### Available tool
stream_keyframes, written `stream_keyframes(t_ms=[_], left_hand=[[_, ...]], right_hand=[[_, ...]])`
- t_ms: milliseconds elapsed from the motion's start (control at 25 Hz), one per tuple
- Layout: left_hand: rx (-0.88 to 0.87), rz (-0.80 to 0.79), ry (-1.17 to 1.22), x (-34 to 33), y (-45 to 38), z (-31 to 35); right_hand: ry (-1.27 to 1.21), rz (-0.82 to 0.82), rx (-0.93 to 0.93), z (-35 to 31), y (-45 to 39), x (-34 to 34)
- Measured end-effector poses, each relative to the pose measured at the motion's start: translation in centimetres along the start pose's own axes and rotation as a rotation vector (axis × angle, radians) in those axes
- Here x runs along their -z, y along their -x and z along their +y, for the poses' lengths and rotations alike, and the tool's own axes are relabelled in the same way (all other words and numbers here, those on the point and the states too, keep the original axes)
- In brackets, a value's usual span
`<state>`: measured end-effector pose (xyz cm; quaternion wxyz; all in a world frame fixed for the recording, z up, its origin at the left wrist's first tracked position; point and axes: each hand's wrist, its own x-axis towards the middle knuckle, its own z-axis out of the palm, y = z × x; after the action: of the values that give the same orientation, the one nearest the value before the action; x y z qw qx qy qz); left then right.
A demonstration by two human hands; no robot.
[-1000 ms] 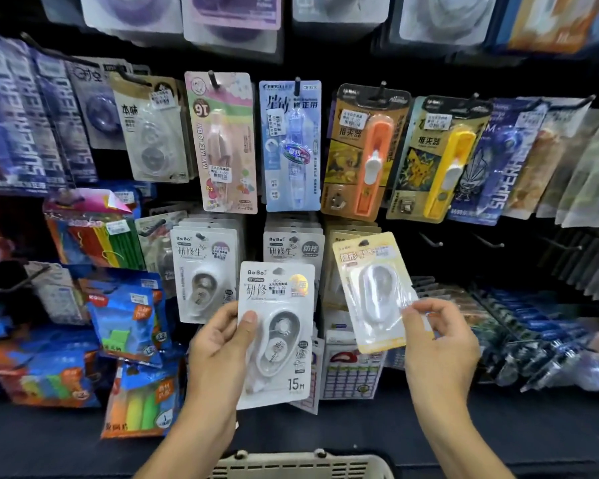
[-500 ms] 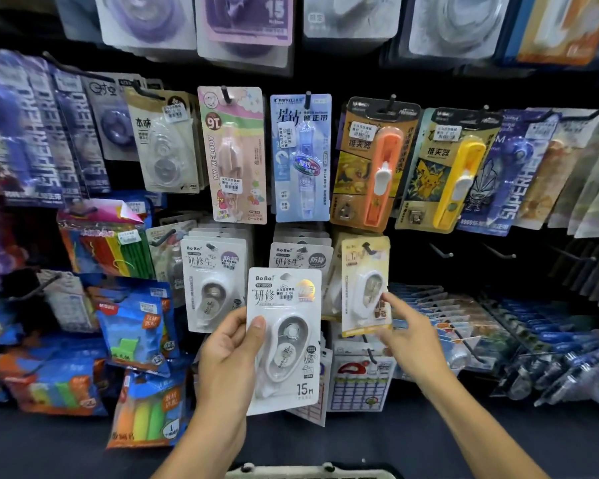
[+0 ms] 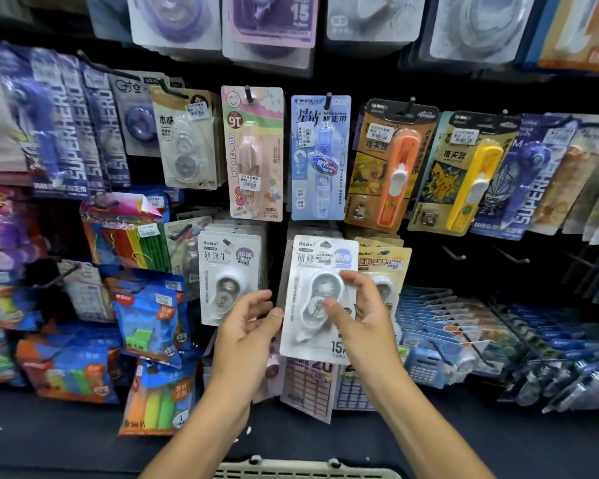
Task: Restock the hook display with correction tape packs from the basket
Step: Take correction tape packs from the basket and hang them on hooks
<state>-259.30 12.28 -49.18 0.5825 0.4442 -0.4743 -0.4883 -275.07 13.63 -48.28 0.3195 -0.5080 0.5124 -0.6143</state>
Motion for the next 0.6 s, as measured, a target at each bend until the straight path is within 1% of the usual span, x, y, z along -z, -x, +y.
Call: stream_keyframes(t_ms=[120, 240, 320, 400, 440, 520, 600], left_hand=[[0.020, 0.012, -0.055, 1.5, 0.2, 0.1], [-0.006, -0.018, -0.141, 2.9, 1.0, 0.3], [-0.026, -0.040, -0.186, 4.0, 1.6, 0.4], [-0.050, -0.047, -0.226, 5.4, 2.2, 0.4], [-0.073, -0.052, -0.274, 6.0, 2.3, 0.4], [-0.161, -0.057, -0.449, 7.0, 2.4, 0.3], [-0.287, -0.047, -0.669, 7.5, 2.3, 0.1]], right_hand=[[0.073, 0.007, -0.025, 0.4, -0.5, 0.2], [0.198, -0.004, -0.008, 0.8, 0.2, -0.3], [0.204, -0.004, 0.010, 0.8, 0.6, -0.4], [0.144, -0.041, 0.059, 0.8, 1.0, -0.2], [0.084, -0.043, 0.067, 0.8, 1.2, -0.1], [-0.021, 0.004, 0.073, 0.6, 1.3, 0.3], [-0.012, 0.062, 0.055, 0.4, 0.9, 0.3]])
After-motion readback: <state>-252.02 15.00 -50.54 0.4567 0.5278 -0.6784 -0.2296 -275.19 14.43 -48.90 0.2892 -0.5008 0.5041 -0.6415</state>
